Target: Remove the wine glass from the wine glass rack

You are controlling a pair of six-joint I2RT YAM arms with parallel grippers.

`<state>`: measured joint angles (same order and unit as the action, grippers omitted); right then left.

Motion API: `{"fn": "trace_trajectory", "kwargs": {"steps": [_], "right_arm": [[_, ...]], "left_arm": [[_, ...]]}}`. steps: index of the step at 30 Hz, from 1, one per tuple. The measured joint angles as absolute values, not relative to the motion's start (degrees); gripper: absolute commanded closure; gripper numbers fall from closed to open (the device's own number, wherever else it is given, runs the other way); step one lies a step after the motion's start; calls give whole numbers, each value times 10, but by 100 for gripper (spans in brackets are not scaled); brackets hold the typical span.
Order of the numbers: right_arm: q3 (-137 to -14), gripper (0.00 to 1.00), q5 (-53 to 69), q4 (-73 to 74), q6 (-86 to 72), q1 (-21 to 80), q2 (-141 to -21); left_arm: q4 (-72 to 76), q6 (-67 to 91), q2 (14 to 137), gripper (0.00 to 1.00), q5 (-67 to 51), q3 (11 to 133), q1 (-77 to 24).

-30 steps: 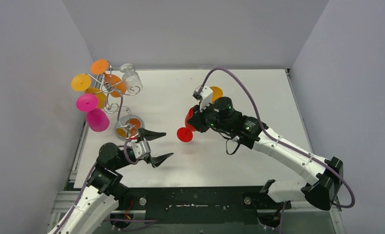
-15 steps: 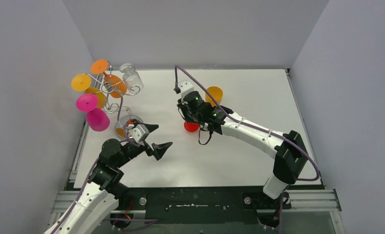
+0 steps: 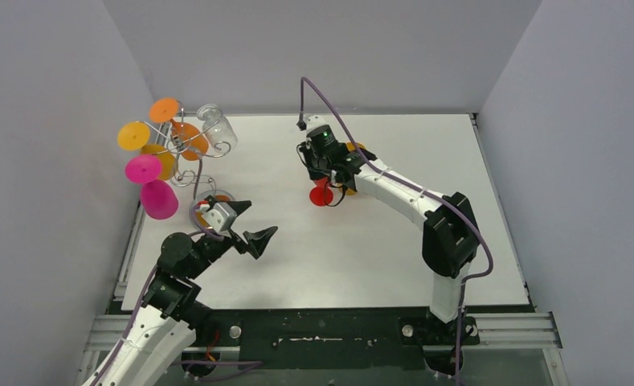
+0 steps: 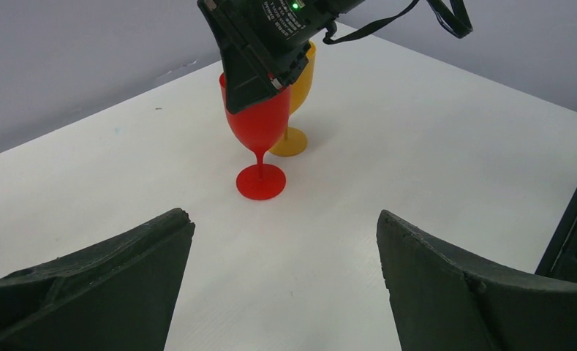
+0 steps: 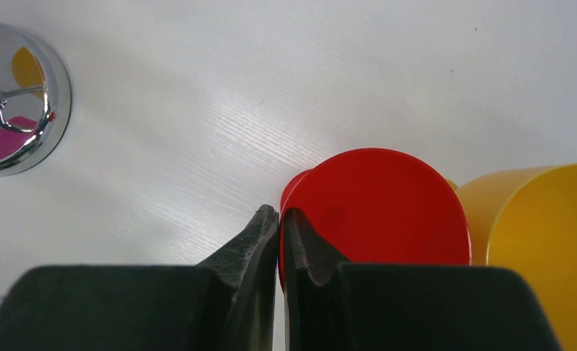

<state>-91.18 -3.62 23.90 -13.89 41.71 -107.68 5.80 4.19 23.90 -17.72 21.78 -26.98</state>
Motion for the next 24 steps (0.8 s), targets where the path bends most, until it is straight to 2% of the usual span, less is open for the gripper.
{"fn": "trace_trajectory", "kwargs": {"steps": [11, 24], "right_arm": [[-1002, 97, -43, 270, -118, 426, -1142], [-1027, 92, -47, 303, -96, 420, -1150]], "left_arm": [[58, 38, 247, 5, -178, 218, -269], [53, 38, 257, 5, -178, 218, -266]]}}
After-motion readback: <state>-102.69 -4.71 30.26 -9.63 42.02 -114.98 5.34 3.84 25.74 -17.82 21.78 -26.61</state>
